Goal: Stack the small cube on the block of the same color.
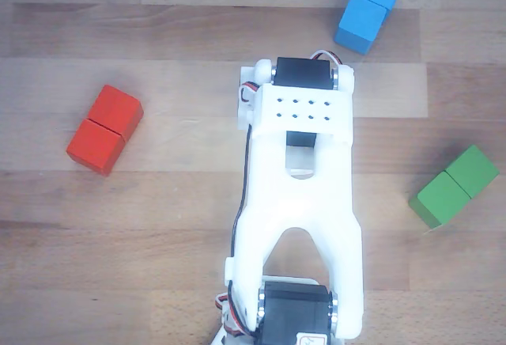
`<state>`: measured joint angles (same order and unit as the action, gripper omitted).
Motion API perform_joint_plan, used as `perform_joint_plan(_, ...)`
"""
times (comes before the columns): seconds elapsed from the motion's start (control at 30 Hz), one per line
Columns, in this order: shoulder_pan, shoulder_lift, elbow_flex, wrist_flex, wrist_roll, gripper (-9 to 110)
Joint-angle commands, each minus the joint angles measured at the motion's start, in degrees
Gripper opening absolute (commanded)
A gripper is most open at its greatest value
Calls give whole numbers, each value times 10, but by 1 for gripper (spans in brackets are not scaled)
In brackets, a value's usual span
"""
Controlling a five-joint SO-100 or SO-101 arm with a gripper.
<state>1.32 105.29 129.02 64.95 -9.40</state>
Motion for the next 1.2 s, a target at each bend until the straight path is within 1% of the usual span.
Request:
perform_joint_plan(0.0,5,16,-97,59,-5,9)
perform_joint_plan(0.23,7,5,-243,137,-5,9)
perform_joint_plan(0.4,7,-22,-330,167,-6,9)
perform_joint_plan(0.7,10,-142,-475,165,-6,9)
perform_joint_plan(0.93,60,-238,-583,161,-7,9)
perform_joint_plan(1.17,91,-304,-638,162,-8,9)
